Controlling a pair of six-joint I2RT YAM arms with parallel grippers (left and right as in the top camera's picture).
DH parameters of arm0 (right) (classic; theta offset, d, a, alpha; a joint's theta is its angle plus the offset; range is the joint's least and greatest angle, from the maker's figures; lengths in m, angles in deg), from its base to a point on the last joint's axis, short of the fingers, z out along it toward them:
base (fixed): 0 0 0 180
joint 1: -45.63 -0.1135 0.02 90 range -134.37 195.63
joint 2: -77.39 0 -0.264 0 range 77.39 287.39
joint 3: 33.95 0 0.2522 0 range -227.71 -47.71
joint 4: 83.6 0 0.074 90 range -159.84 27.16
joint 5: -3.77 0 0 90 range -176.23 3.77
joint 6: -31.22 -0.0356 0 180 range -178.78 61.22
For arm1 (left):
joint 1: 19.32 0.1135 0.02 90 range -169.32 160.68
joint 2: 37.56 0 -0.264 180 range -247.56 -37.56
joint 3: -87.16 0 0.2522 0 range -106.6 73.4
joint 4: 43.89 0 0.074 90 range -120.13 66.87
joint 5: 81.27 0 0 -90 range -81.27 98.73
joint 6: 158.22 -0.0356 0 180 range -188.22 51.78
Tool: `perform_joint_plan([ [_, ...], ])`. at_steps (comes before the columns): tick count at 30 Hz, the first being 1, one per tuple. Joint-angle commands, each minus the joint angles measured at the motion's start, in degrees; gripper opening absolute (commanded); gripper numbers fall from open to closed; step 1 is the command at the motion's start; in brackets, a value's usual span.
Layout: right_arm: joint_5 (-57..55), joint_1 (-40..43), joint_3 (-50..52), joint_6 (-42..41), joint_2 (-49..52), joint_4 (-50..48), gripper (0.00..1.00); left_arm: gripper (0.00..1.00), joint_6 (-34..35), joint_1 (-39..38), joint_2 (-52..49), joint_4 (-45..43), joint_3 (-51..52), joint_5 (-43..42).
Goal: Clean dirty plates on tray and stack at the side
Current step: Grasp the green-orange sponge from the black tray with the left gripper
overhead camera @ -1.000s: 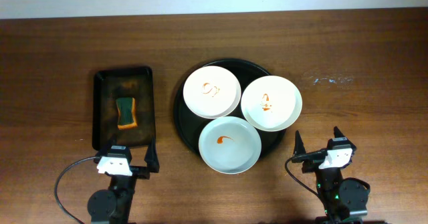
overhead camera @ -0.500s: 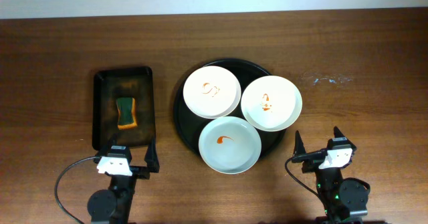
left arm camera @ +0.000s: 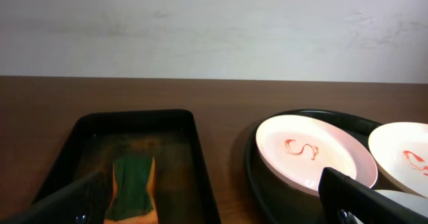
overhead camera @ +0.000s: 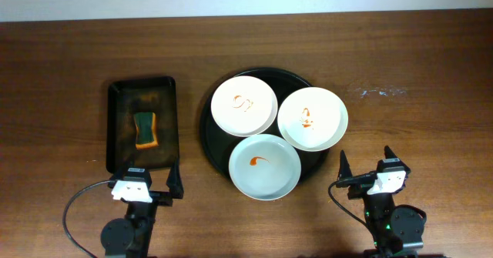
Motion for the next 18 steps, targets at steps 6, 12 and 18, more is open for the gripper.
perform_joint_plan([
  [6, -0.5, -0.1, -2.9, -6.4, 0.4, 1.3, 0.99, 0.99, -0.1, -0.3, -4.1, 10.3, -9.0, 2.8],
  [12, -0.4, -0.1, -20.3, -7.5, 15.7, 15.8, 0.99, 0.99, -4.2, -0.2, -29.8, 22.6, -31.3, 6.3],
  [18, -0.3, -0.1, -39.6, -7.4, 37.3, 32.2, 0.98, 0.99, -4.1, -0.2, -53.8, 45.2, -55.9, 6.1],
])
